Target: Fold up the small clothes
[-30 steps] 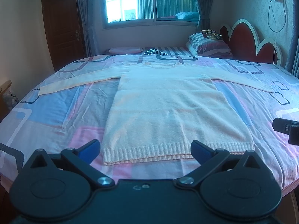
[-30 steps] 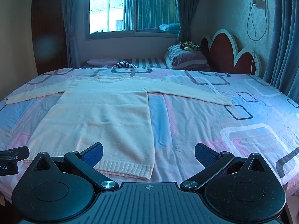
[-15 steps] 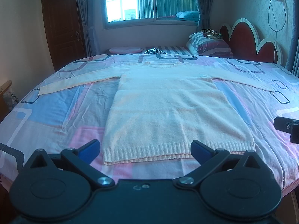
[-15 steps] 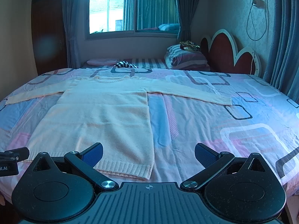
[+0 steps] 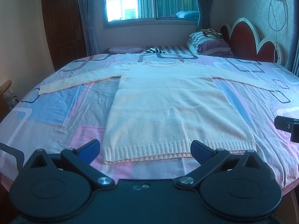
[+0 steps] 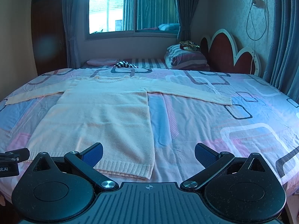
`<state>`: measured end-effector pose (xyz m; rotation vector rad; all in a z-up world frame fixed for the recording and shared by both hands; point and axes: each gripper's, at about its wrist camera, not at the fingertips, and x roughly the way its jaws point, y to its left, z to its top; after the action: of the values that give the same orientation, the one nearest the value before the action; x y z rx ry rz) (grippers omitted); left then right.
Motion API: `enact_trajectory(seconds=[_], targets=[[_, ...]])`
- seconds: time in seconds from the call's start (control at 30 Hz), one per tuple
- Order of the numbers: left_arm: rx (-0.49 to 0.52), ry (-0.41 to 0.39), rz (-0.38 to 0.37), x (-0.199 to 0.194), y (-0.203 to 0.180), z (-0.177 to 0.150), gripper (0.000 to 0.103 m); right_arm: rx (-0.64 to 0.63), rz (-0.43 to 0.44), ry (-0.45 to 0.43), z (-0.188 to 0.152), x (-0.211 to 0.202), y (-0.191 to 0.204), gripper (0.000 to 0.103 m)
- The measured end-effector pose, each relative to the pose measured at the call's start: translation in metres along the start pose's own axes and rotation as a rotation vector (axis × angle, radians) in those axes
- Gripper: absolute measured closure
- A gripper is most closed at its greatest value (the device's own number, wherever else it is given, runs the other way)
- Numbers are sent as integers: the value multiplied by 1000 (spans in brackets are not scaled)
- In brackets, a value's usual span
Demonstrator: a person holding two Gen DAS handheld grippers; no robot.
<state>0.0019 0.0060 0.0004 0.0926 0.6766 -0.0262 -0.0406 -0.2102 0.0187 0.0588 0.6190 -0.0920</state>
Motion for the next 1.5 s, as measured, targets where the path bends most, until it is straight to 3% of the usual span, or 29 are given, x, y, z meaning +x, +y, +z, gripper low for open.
enact_trajectory(seconds=[1.07,1.2,1.27,1.43,1.5], targets=[[4,-1,5,9,-1,-2,1,12,-20,8,0,6,-6,0],[-41,-5,-38,18,-2,10,1,32,-53,1,9,12,-18,0],[-65,-14,-120,23,-1,17,1,44,-71,-4,14,15,-25,0],[-72,-39,-177,41,-11,36,1,81,-116,-12,25,30,-47,0],[-66,-45,-166,52,-17,44,1,97,-132,-12,31,40,-57,0]])
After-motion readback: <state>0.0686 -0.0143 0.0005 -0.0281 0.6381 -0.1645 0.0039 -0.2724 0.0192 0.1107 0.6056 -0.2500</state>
